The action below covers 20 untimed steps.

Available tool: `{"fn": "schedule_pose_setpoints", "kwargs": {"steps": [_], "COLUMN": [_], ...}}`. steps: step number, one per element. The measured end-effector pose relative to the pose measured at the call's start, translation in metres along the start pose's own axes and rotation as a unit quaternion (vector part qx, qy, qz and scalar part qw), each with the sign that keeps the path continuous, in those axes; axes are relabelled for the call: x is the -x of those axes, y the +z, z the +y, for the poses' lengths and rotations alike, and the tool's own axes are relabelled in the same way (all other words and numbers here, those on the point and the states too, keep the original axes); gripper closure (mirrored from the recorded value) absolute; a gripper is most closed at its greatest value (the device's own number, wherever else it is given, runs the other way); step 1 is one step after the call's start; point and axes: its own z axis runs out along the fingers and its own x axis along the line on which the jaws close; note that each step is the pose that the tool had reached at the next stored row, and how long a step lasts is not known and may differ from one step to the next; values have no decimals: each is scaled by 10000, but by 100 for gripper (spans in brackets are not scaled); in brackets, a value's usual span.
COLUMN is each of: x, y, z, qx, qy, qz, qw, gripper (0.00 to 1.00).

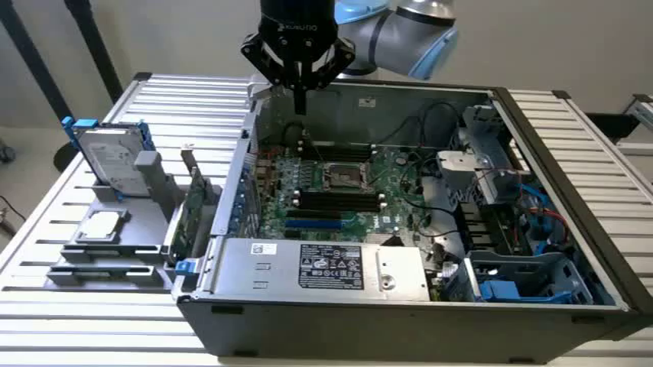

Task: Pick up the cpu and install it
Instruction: 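Reach for the cpu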

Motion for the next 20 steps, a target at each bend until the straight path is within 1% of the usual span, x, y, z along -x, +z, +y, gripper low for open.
{"fn": "schedule_pose_setpoints", "kwargs": {"steps": [13,14,20], "x": [-13,-45,-316], "y": [-1,-2,1], "z": [-1,-3,-23], "qx": [-1,-1,0], "qy": [1,0,1], "qz": [0,1,0], "qw": [10000,10000,10000], "gripper": [89,89,89]}}
